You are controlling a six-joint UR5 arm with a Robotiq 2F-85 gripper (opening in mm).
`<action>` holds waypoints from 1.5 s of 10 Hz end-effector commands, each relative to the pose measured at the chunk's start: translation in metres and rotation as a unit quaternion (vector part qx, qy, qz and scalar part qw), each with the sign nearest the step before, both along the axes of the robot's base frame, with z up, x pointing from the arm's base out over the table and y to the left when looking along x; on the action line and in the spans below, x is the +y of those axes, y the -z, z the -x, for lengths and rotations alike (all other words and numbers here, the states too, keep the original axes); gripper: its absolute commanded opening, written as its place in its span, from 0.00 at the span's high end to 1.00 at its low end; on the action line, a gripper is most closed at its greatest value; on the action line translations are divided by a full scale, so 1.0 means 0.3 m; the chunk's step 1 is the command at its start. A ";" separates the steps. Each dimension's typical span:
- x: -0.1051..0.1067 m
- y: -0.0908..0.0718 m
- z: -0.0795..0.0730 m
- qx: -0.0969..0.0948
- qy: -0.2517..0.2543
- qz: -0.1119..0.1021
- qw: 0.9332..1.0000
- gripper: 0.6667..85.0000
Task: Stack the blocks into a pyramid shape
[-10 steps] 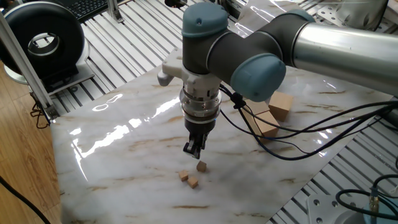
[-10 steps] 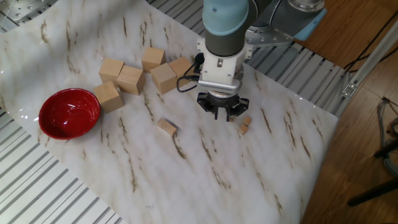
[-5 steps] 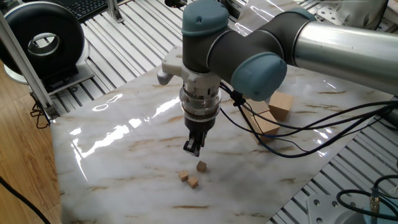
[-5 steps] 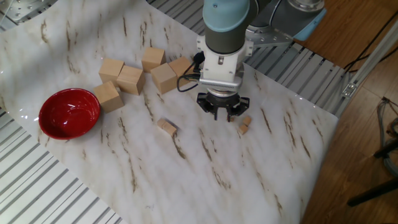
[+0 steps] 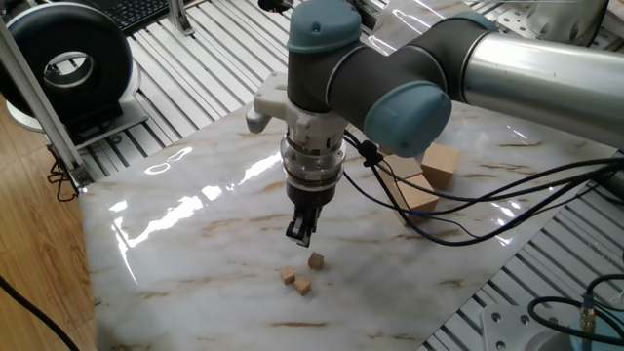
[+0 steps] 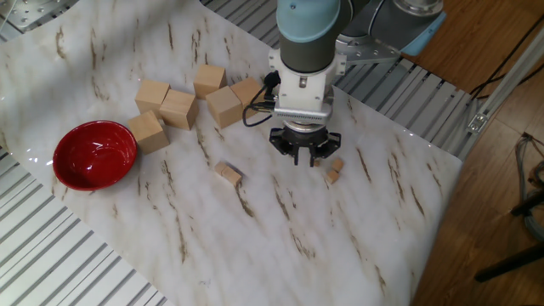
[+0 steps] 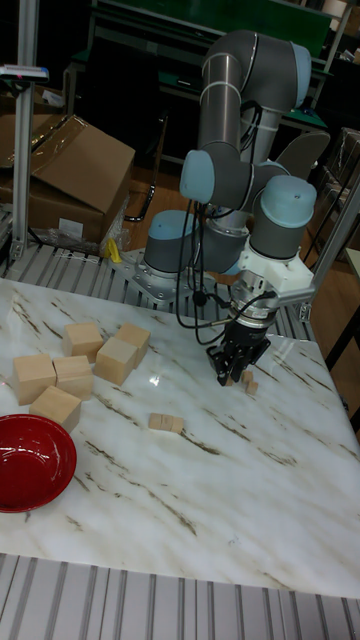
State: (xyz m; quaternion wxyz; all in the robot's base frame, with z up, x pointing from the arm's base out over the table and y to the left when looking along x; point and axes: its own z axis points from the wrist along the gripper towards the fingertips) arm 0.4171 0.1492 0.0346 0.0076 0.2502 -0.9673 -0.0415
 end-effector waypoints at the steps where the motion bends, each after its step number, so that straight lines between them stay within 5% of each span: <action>1: 0.020 -0.007 0.005 0.008 0.042 -0.011 0.999 0.62; 3: 0.057 -0.017 0.003 0.009 0.060 -0.019 0.998 0.62; 4: 0.108 -0.028 0.008 0.011 0.083 -0.039 0.996 0.62; 15: 0.020 0.010 0.033 0.000 0.061 -0.021 0.998 0.63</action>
